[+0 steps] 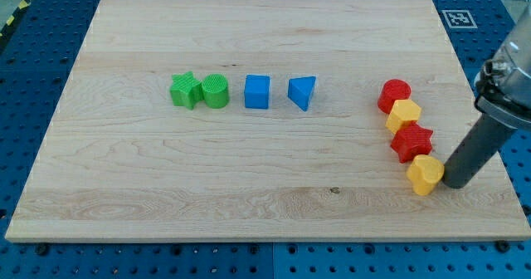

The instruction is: Push the yellow heart to the bottom center

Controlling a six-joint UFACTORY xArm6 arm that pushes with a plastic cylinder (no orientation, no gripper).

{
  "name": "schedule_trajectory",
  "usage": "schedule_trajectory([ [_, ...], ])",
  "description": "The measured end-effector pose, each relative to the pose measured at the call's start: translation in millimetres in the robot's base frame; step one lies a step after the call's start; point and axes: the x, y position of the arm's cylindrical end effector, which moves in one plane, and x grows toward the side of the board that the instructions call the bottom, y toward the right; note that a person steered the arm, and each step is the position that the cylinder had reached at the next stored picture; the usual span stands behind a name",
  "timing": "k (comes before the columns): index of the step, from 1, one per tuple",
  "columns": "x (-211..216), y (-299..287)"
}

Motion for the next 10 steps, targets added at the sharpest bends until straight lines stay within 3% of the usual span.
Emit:
schedule_trajectory([
  [8,0,-166],
  [9,0,-168],
  [10,0,-115],
])
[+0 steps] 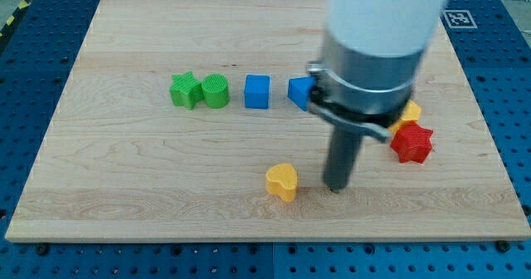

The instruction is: Push the yellow heart to the bottom center

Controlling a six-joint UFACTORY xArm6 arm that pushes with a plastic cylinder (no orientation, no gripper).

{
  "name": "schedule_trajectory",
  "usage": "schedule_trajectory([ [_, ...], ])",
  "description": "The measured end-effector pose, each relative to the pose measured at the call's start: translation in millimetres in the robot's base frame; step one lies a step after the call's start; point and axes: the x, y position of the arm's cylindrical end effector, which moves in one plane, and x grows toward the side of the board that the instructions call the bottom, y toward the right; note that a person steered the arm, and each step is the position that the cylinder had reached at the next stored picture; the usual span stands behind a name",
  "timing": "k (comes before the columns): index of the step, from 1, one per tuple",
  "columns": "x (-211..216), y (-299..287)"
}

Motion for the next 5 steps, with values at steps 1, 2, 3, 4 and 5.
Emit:
schedule_trajectory([
  [1,0,75],
  [2,8,143],
  [3,6,181],
  [4,-16,183],
  [5,-41,177],
])
